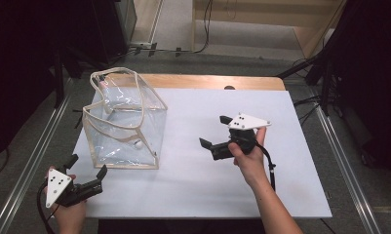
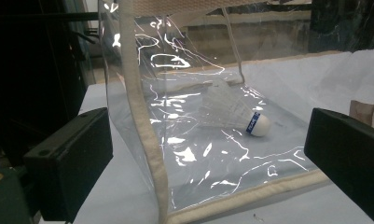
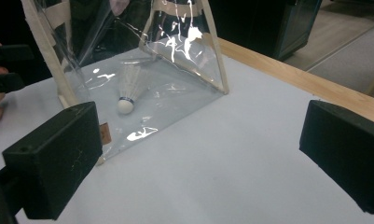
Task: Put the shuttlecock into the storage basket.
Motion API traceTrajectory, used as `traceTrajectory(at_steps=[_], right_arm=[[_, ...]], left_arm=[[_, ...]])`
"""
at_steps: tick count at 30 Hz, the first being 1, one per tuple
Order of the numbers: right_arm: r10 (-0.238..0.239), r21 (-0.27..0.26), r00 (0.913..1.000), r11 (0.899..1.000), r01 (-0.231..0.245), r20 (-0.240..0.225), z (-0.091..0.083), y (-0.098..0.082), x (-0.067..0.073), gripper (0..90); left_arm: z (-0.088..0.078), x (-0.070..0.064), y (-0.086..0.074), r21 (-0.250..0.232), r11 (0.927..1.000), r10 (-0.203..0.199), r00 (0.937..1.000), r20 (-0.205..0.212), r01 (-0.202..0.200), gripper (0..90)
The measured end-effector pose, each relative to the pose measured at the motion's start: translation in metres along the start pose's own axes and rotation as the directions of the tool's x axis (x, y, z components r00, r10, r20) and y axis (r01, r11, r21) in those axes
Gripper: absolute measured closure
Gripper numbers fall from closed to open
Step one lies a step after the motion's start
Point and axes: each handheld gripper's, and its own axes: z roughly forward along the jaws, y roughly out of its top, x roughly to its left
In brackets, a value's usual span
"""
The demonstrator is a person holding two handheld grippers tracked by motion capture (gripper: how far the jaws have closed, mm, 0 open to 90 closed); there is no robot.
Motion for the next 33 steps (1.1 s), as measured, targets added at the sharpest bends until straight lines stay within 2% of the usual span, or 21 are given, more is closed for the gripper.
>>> traceTrajectory(at_steps=[10, 33], right_arm=[[0.025, -0.011, 0.9992, 1.000, -0.024, 0.032, -0.016, -0.020, -0.011, 0.0], [0.066, -0.024, 0.9930, 0.998, -0.064, 0.097, -0.056, -0.073, -0.036, 0.0]], left_arm=[[-0.001, 0.000, 0.000, -0.008, 0.9999, 0.007, 0.9999, 0.011, -0.007, 1.7], [-0.001, -0.001, 0.000, 0.002, 0.9999, 0.016, 0.9999, 0.005, -0.016, 1.7]])
